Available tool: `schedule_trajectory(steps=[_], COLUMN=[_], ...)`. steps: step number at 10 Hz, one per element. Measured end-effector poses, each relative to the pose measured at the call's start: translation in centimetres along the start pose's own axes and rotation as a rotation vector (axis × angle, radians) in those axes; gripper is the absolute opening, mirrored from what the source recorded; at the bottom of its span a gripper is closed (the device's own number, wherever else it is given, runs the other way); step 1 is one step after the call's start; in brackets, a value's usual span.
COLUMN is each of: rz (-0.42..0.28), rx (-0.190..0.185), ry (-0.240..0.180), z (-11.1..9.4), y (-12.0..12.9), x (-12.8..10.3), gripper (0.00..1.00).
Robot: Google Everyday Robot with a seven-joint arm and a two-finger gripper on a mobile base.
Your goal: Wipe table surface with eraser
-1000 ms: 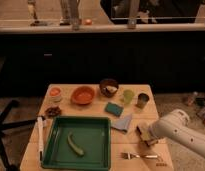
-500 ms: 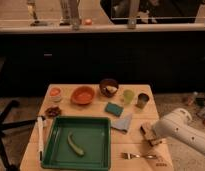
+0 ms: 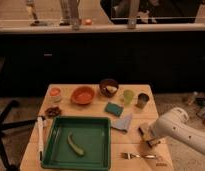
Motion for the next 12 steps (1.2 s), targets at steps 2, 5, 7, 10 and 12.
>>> schedule_trajectory(steps=[2, 5, 7, 10, 12], rz=[-0.038, -0.034, 0.002, 0.011, -0.005], rx=[-0.016, -0.015, 0.001, 0.013, 0.013], ry=[0.006, 0.001, -0.023, -0.024, -0.012], z=[-0.1, -2.3, -4.5, -4.4, -2.8], y=[1.1, 0.7, -1.3, -2.2, -1.8], x=[-0.1, 0.7, 1.3, -0.3, -2.1], gripper=[0.00, 0.00, 0.00, 0.00, 0.00])
